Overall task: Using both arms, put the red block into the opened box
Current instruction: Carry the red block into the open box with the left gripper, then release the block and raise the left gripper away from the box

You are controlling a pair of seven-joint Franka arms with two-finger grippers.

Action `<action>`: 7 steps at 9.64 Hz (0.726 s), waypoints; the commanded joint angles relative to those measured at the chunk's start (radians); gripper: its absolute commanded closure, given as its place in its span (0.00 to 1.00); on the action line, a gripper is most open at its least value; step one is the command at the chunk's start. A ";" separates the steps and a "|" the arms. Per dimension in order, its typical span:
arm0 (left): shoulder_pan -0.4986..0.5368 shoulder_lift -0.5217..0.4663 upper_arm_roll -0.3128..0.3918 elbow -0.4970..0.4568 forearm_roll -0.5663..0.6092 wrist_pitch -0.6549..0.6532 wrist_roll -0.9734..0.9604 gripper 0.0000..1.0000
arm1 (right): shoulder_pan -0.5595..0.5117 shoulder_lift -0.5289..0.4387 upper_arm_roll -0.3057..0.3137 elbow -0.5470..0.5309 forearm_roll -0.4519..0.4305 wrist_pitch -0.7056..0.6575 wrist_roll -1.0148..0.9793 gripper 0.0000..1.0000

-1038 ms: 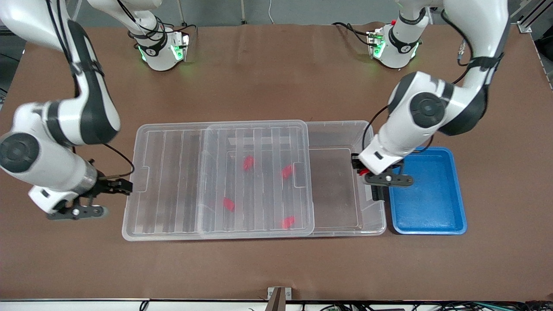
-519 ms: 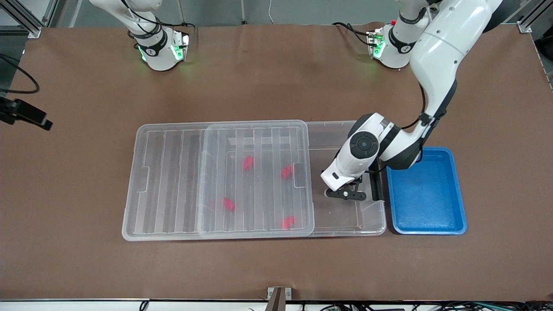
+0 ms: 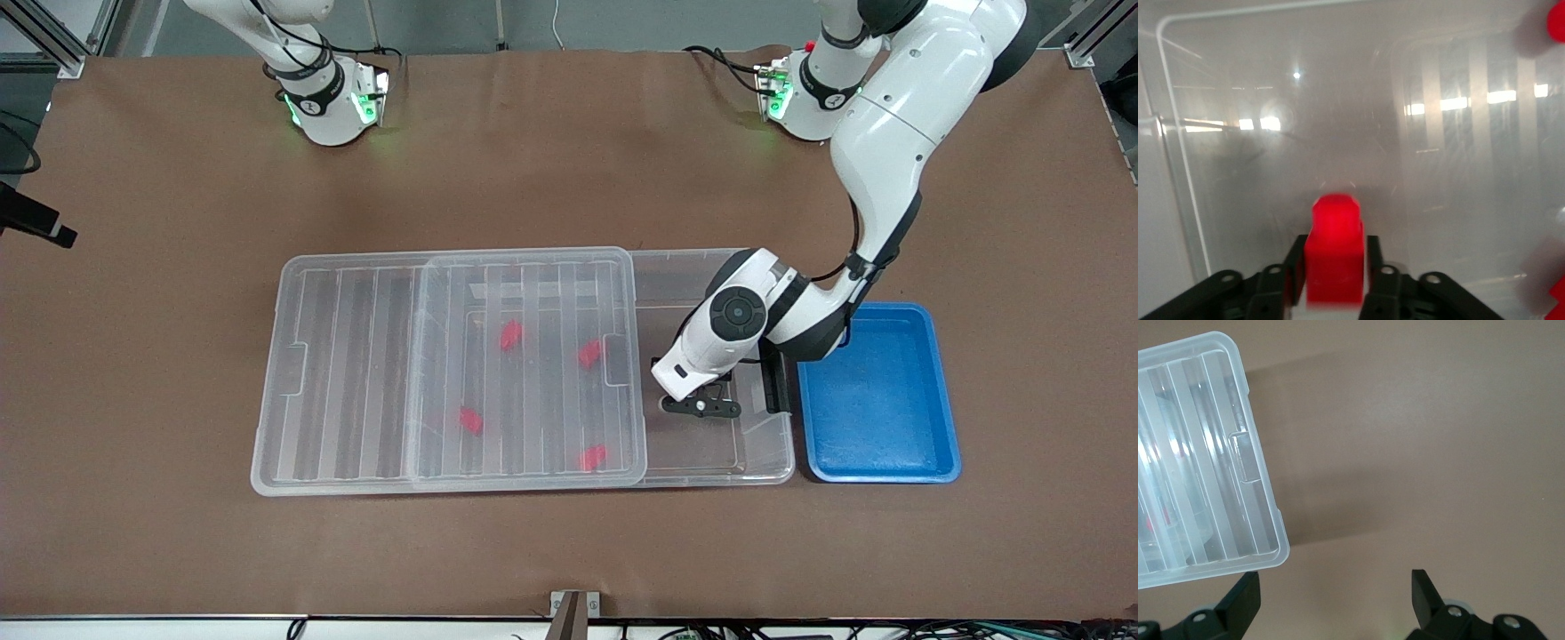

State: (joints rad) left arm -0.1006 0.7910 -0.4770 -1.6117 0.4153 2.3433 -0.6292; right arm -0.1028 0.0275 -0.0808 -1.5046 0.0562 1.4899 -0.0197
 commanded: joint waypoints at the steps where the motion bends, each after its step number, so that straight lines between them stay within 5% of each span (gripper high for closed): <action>1: 0.015 -0.024 -0.003 0.010 0.030 -0.033 0.000 0.01 | 0.003 -0.029 0.007 -0.025 -0.028 -0.008 -0.019 0.00; 4: 0.025 -0.195 -0.011 -0.004 -0.033 -0.203 0.009 0.01 | 0.009 -0.026 0.012 -0.014 -0.079 -0.014 -0.016 0.00; 7: 0.036 -0.399 0.059 -0.008 -0.275 -0.393 0.237 0.01 | 0.021 -0.026 0.015 -0.011 -0.076 -0.017 -0.013 0.00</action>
State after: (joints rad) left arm -0.0759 0.4759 -0.4664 -1.5702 0.2208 2.0058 -0.4826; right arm -0.0947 0.0230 -0.0713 -1.5027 -0.0036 1.4748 -0.0286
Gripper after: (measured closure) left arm 0.004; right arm 0.000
